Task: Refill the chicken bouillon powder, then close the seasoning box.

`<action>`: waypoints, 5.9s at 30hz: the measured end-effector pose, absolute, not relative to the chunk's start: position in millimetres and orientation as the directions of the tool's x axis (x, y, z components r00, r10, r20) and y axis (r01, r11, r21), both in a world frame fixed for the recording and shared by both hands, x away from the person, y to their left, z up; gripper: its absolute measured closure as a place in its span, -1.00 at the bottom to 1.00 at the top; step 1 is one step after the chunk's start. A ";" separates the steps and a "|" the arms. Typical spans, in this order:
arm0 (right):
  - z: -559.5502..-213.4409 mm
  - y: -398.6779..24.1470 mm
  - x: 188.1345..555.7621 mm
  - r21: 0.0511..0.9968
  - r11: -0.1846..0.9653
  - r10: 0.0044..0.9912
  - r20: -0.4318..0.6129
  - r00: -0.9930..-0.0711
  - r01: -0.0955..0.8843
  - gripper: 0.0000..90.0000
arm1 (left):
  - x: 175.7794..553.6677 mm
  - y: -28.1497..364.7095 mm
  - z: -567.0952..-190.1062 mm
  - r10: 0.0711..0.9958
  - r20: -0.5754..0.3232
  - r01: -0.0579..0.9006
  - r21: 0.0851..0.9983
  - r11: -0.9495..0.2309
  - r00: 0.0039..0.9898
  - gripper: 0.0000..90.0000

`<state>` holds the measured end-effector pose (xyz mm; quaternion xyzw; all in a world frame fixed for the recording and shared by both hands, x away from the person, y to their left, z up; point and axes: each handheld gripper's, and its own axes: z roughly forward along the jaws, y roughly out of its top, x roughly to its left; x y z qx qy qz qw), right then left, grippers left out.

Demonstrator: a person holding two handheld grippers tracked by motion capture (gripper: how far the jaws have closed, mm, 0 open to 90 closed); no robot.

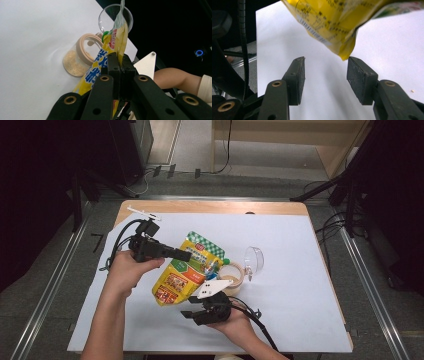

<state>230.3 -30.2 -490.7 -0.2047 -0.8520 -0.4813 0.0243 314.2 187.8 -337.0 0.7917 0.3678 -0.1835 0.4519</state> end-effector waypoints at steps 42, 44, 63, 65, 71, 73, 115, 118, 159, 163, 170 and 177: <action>-470.7 -92.3 224.9 0.845 0.334 0.385 0.283 -0.879 0.418 0.08 | 344.4 226.4 -379.0 0.582 -0.561 0.742 0.661 -0.114 0.589 0.99; -470.9 -91.7 224.8 0.845 0.335 0.383 0.281 -0.880 0.416 0.08 | 342.2 229.9 -378.7 0.589 -0.557 0.742 0.660 -0.114 0.586 0.99; -469.4 -90.9 224.8 0.848 0.345 0.386 0.263 -0.884 0.403 0.08 | 328.1 249.6 -376.9 0.603 -0.538 0.736 0.666 -0.125 0.589 0.81; -469.6 -89.9 224.2 0.847 0.351 0.384 0.258 -0.887 0.399 0.08 | 328.2 250.2 -377.2 0.598 -0.541 0.737 0.663 -0.130 0.591 0.77; -471.1 -88.9 224.1 0.843 0.357 0.383 0.260 -0.886 0.402 0.08 | 327.8 254.6 -377.2 0.608 -0.541 0.740 0.662 -0.118 0.581 0.68; -470.9 -89.0 224.2 0.845 0.354 0.383 0.259 -0.887 0.400 0.08 | 327.7 256.2 -376.6 0.601 -0.544 0.739 0.663 -0.119 0.585 0.65; -449.1 -115.1 240.2 0.825 0.384 0.430 0.238 -0.871 0.415 0.19 | 314.1 293.5 -347.6 0.729 -0.452 0.709 0.702 -0.063 0.513 0.05; -444.5 -121.8 242.5 0.822 0.392 0.419 0.240 -0.876 0.413 0.21 | 314.1 296.6 -350.6 0.759 -0.429 0.714 0.697 -0.066 0.490 0.03; -447.9 -217.7 276.2 0.806 0.224 0.598 0.331 -0.730 0.548 1.00 | 329.8 298.7 -384.0 0.741 -0.454 0.728 0.682 -0.069 0.495 -0.07; -449.1 -211.6 279.1 0.815 0.230 0.609 0.306 -0.731 0.533 1.00 | 329.8 298.1 -385.4 0.742 -0.450 0.731 0.678 -0.077 0.496 -0.07; -448.5 -206.2 281.5 0.835 0.213 0.630 0.280 -0.724 0.508 1.00 | 329.1 296.5 -387.2 0.747 -0.444 0.736 0.672 -0.086 0.494 -0.08; -446.4 -202.4 277.9 0.847 0.209 0.615 0.276 -0.739 0.489 1.00 | 329.5 295.0 -388.6 0.748 -0.443 0.737 0.670 -0.090 0.494 -0.09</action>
